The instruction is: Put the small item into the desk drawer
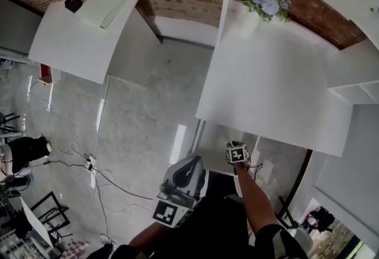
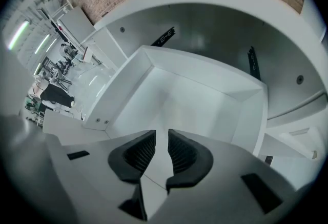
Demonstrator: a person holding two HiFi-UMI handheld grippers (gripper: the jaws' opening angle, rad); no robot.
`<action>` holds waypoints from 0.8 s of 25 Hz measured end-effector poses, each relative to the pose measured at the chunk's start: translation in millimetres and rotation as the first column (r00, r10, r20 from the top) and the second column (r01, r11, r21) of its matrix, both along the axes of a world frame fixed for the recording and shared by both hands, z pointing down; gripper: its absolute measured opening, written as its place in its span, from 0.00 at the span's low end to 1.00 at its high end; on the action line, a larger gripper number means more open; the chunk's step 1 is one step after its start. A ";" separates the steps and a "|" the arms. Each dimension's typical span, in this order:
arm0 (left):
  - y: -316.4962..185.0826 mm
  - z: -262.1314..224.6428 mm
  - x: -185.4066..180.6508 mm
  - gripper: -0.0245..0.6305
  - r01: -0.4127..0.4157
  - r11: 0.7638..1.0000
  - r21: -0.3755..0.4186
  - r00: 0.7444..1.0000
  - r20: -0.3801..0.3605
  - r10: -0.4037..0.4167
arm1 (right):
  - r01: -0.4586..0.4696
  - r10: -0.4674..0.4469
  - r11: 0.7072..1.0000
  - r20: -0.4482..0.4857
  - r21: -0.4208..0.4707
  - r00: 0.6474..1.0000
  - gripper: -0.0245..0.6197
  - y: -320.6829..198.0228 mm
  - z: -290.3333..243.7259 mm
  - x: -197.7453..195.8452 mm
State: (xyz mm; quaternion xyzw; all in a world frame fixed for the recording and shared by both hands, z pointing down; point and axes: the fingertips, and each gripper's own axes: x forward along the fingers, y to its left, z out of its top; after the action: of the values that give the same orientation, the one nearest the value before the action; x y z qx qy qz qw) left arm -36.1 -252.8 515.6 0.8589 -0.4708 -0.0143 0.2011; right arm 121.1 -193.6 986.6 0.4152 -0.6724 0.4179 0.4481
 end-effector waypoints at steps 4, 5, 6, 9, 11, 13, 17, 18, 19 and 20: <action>25.3 -18.8 -12.6 0.07 -0.025 0.999 0.045 1.000 -0.007 0.026 | -0.022 0.022 0.999 0.001 0.038 1.000 0.10 12.4 -42.8 -6.4; 32.1 -22.8 -16.2 0.07 -0.026 0.998 0.049 1.000 -0.010 0.027 | -0.039 0.038 0.998 0.010 0.054 0.999 0.07 15.7 -52.8 -7.2; 38.6 -27.2 -19.1 0.07 -0.030 0.998 0.057 0.999 -0.010 0.030 | -0.057 0.056 0.996 0.020 0.069 0.998 0.06 18.8 -62.8 -7.0; 57.1 -40.2 -24.8 0.07 -0.051 0.994 0.092 0.999 -0.013 0.052 | -0.102 0.097 0.986 0.049 0.133 0.994 0.06 23.5 -97.2 -3.6; 70.3 -48.9 -28.5 0.07 -0.066 0.991 0.120 0.997 -0.018 0.069 | -0.117 0.107 0.974 0.063 0.191 0.992 0.06 25.0 -127.0 -2.7; 84.9 -55.9 -31.9 0.07 -0.083 0.986 0.142 0.996 -0.022 0.087 | -0.142 0.125 0.958 0.084 0.248 0.989 0.06 29.5 -159.7 -3.1; 115.4 -63.6 -36.1 0.07 -0.114 0.981 0.157 0.992 -0.035 0.121 | -0.261 0.207 0.901 0.184 0.348 0.961 0.06 45.4 -222.6 -2.5; 122.8 -64.1 -36.9 0.07 -0.118 0.981 0.156 0.991 -0.038 0.125 | -0.297 0.227 0.880 0.221 0.371 0.949 0.06 49.4 -240.1 -2.4; 129.8 -64.3 -37.6 0.07 -0.122 0.980 0.155 0.991 -0.041 0.129 | -0.329 0.241 0.857 0.256 0.397 0.936 0.06 53.0 -260.3 -2.5; 136.0 -64.3 -38.0 0.07 -0.125 0.980 0.152 0.990 -0.042 0.133 | -0.351 0.245 0.832 0.283 0.430 0.927 0.06 55.9 -282.5 -2.7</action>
State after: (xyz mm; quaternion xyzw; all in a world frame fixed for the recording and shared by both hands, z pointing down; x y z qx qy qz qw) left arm -74.1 -116.8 451.4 0.8995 -0.4064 -0.0589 0.1489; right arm 118.5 -137.6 704.1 0.5640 -0.7251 0.3486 0.1861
